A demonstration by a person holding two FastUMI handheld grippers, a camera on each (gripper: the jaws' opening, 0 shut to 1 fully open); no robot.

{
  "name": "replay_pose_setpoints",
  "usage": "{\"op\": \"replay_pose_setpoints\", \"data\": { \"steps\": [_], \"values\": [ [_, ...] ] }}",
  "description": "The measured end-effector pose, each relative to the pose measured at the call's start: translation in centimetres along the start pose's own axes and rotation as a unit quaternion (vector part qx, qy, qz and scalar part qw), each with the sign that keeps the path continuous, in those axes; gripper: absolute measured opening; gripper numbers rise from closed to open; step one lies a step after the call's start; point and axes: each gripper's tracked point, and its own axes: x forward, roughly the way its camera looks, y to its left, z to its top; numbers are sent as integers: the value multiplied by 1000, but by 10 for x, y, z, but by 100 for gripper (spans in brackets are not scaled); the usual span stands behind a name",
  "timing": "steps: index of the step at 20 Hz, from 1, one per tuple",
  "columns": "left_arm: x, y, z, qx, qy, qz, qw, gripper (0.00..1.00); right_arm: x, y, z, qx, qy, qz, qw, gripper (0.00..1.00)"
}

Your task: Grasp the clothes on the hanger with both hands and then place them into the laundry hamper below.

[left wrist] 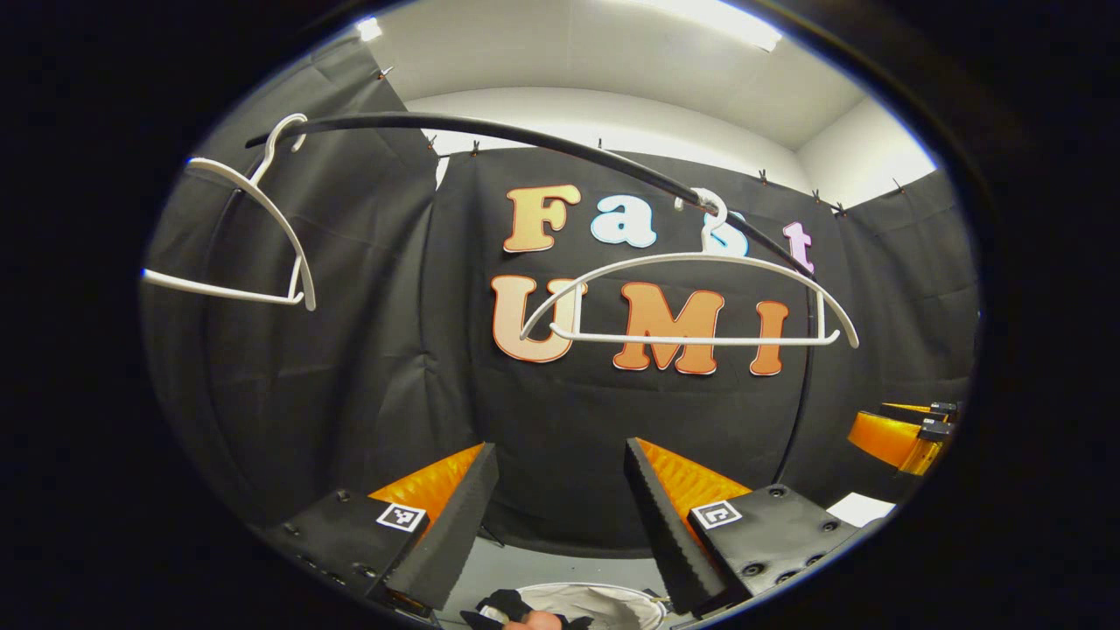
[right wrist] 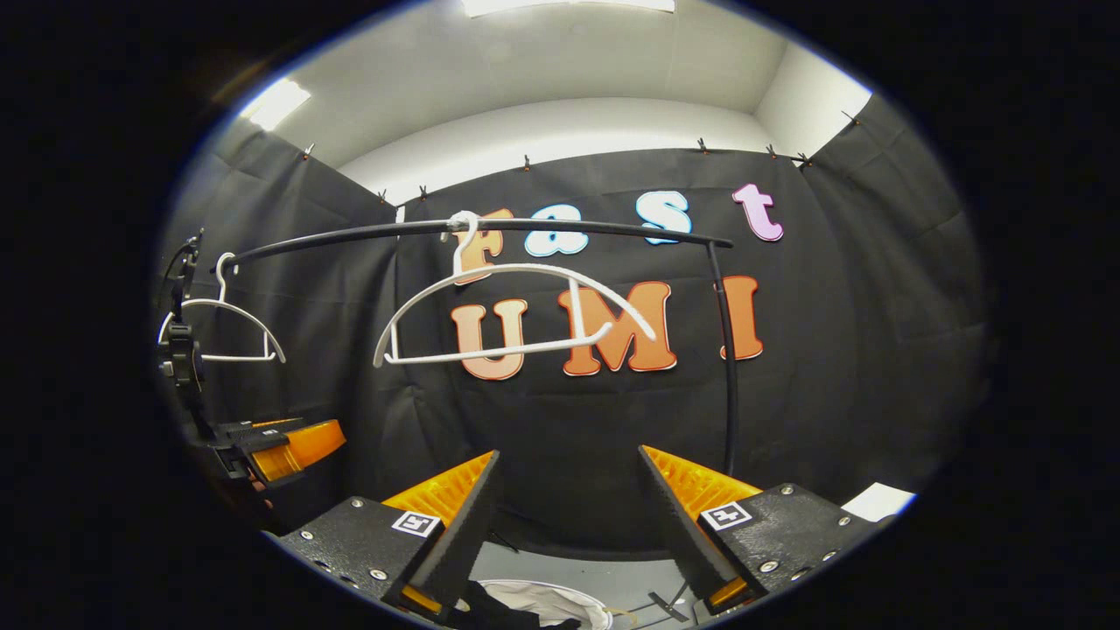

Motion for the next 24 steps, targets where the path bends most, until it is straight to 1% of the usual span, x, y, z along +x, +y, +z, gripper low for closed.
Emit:
{"op": "replay_pose_setpoints", "data": {
  "steps": [3, 4, 5, 6, 7, 9, 10, 11, 12, 18, 20, 23, 24],
  "values": [
    [4, 0, 0, 14, -4, 0, 1000, 93, 6, 10, -2, -2, 2, 7, 1000, 93],
    [4, -1, -1, 15, -4, -2, 1000, 95, 2, 12, -5, 0, 0, 7, 1000, 93],
    [4, -3, -3, 14, -5, -6, 1000, 94, 2, 13, -5, 0, -2, 4, 1000, 100],
    [4, -5, -5, 13, -4, -10, 1000, 94, 3, 14, -6, -1, -2, 0, 1000, 100],
    [5, -4, -6, 14, -4, -13, 1000, 94, 3, 14, -8, -3, 1, -3, 1000, 93],
    [5, -4, -5, 13, -10, -16, 1000, 94, 5, 16, -10, -5, 3, -6, 1000, 93],
    [6, -6, -4, 10, -14, -20, 1000, 94, 4, 17, -10, -7, 5, -7, 1000, 100],
    [7, -9, -4, 6, -14, -25, 1000, 94, 3, 19, -12, -11, 7, -8, 1000, 100],
    [7, -12, -6, 7, -9, -31, 999, 94, 1, 19, -13, -15, 9, -9, 1000, 93],
    [13, -20, -12, 9, -3, -45, 999, 93, 3, 17, -16, -11, 9, -15, 1000, 93],
    [13, -21, -12, 9, -3, -45, 999, 94, 3, 14, -17, -12, 10, -18, 1000, 93],
    [12, -23, -12, 10, -3, -47, 999, 94, 3, 12, -19, -12, 11, -19, 1000, 93],
    [13, -24, -12, 11, -3, -48, 999, 93, 3, 13, -21, -11, 12, -19, 1000, 93]
  ]
}}
